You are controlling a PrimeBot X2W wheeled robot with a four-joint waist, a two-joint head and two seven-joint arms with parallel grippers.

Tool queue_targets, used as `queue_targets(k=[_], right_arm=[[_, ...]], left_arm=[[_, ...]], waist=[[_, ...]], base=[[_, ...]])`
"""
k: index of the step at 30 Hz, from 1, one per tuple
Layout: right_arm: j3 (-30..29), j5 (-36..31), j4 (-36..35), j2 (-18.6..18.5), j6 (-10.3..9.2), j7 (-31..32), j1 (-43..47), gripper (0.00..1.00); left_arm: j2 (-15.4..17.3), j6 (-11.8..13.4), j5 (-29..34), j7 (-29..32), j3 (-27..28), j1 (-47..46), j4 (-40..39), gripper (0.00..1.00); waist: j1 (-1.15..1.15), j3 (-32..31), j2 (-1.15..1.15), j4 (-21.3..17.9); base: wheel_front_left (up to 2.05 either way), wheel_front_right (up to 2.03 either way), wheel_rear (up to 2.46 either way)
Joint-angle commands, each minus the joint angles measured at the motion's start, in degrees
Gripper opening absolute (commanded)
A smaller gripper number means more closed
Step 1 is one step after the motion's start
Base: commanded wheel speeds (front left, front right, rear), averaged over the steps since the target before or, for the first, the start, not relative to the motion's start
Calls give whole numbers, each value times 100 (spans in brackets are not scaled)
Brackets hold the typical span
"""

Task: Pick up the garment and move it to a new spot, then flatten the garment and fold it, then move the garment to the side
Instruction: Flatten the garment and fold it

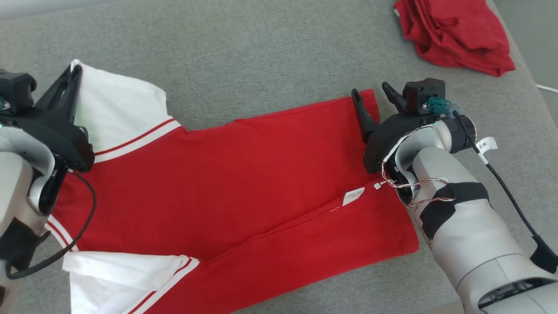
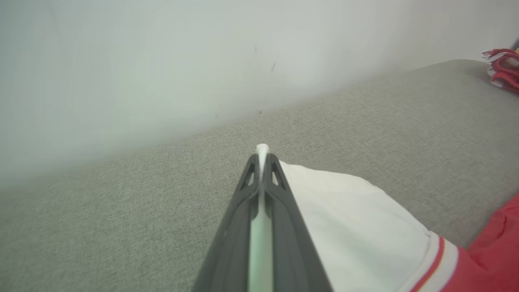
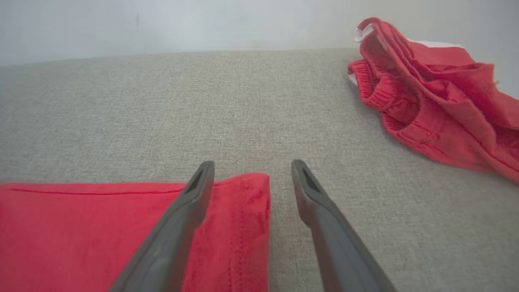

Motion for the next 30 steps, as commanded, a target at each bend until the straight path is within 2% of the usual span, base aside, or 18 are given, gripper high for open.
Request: queue_targets(k=[1, 2, 3, 5, 6, 7, 8, 9, 10, 18, 23, 27, 30], right_arm=[[53, 39, 158, -8, 5, 21, -118, 95], [69, 74, 234, 0, 5, 11, -162, 91], [97, 81, 336, 3, 5, 73, -185, 76], [140, 126, 482, 10, 5, 155, -246, 66], [152, 147, 541, 12, 5, 173, -280, 57], [164, 178, 610, 16, 5, 206, -301, 42], [187, 184, 645, 21, 5, 194, -323, 35], [201, 190, 653, 24, 5, 146, -351, 4], [214, 205, 681, 26, 5, 121, -369, 0], [222, 263, 742, -16, 5, -263, -574, 0], [271, 335, 737, -62, 5, -492, -314, 0], [255, 510, 522, -150, 5, -570, 76, 0], [210, 678, 142, -244, 5, -581, 483, 0]], left_arm=[[-48, 8, -5, -75, -52, -87, -23, 0], [-55, 8, -19, -96, -75, -92, -25, 0], [-58, 8, -30, -116, -94, -108, -25, 0], [-66, 8, -46, -151, -128, -138, -23, 0], [-68, 8, -57, -171, -147, -146, -22, 0], [-62, 8, -69, -185, -163, -151, -17, 0], [-54, 8, -86, -187, -175, -157, -12, 0], [-51, 8, -95, -195, -189, -164, -11, 0], [-48, 8, -109, -210, -202, -171, -12, 0], [-28, 16, -177, -358, -182, -252, 91, 0], [-169, 27, -229, -598, -147, -34, 49, 0], [-259, 111, -204, -758, -55, 425, -297, 0], [-285, 280, -184, -796, 139, 953, -805, 0]], waist=[[0, 30, 0, 70], [0, 30, 0, 81], [0, 30, 0, 88], [0, 31, 0, 97], [0, 31, 0, 98], [0, 32, 0, 95], [0, 34, 0, 90], [0, 35, 0, 88], [0, 38, 0, 88], [0, 17, 0, 171], [0, -171, 0, 330], [0, -400, 0, 436], [0, -597, 0, 515]], base=[[0, 0, 0], [0, 0, 0], [0, 0, 0], [0, 0, 0], [0, 0, 0], [0, 0, 0], [0, 0, 0], [0, 0, 0], [0, 0, 0], [0, 0, 0], [0, 0, 0], [0, 0, 0], [0, 0, 0]])
